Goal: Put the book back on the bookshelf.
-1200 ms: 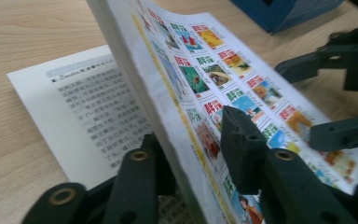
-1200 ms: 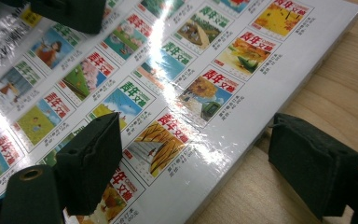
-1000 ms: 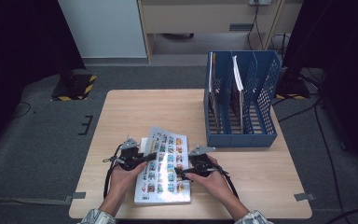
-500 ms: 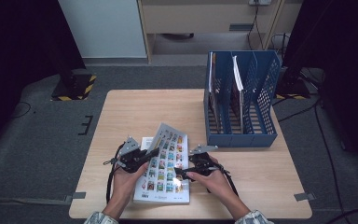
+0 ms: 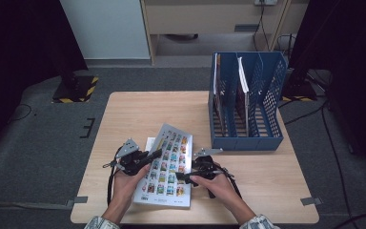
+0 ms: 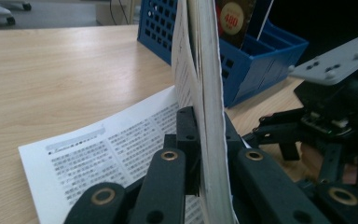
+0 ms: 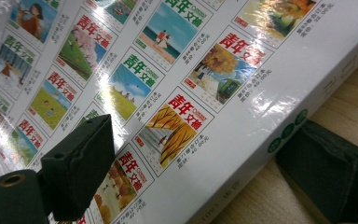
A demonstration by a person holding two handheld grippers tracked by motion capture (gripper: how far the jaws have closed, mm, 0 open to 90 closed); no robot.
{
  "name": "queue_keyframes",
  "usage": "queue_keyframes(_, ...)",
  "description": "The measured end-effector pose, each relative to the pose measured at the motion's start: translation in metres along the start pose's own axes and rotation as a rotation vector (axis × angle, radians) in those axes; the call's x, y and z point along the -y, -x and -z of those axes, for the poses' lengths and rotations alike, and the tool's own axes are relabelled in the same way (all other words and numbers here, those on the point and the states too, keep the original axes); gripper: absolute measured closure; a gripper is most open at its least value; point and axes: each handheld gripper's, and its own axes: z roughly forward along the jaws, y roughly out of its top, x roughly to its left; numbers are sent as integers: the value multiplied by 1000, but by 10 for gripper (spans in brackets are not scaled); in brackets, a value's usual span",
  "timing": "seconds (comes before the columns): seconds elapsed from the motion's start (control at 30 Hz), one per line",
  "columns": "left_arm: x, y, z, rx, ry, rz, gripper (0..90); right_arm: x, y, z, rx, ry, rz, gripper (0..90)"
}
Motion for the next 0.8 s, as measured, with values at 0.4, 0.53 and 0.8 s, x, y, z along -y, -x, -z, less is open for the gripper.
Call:
queue_keyframes(0.4,10,-19,-2,-84,-98,-25,773,2,-4,-1,32,3,36,130)
queue_keyframes(0.53,9,-31,13,-188,-74,-48,571,2,-4,-1,38,1,46,129)
queue_keyframes(0.8,21,-39,13,-194,-186,-87,328,2,-4,-1,34,0,45,130)
